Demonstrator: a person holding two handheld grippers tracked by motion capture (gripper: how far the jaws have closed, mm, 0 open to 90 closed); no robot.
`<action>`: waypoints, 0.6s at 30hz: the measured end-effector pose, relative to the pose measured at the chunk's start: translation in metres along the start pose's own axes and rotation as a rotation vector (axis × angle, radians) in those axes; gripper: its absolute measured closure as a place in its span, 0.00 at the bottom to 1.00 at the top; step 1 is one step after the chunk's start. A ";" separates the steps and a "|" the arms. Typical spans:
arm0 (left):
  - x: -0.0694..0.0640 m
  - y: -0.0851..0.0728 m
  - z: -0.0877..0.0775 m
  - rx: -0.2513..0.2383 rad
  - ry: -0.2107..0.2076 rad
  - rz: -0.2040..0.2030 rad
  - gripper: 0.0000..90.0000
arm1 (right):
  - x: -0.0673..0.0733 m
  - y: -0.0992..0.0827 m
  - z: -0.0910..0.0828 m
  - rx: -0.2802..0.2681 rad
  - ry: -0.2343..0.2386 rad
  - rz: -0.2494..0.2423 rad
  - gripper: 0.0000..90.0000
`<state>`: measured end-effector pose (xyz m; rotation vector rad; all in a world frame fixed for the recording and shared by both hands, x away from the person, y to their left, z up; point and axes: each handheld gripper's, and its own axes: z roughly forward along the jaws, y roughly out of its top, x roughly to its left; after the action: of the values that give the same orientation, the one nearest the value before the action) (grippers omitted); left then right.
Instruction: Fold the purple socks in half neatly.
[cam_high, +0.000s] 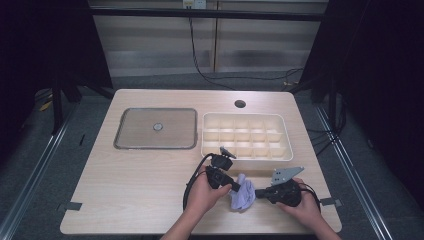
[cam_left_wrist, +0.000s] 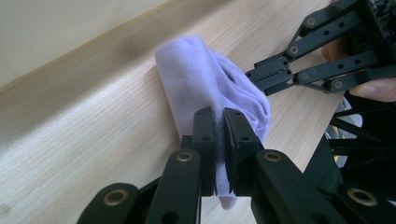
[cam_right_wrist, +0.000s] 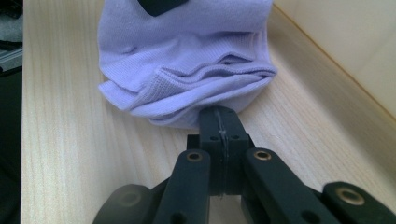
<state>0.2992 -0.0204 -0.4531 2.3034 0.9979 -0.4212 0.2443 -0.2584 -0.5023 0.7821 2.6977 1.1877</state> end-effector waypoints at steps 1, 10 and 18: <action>-0.001 0.000 0.001 -0.006 0.003 -0.003 0.93 | 0.000 0.000 0.000 0.000 0.000 0.000 1.00; -0.005 0.002 0.003 -0.006 -0.004 0.001 0.93 | 0.001 0.001 0.001 0.000 0.003 0.002 1.00; -0.008 0.004 0.003 -0.007 -0.011 0.009 0.94 | 0.002 0.002 0.003 -0.001 0.003 -0.008 1.00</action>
<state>0.2965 -0.0283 -0.4500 2.2961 0.9816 -0.4250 0.2446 -0.2542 -0.5024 0.7692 2.7001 1.1891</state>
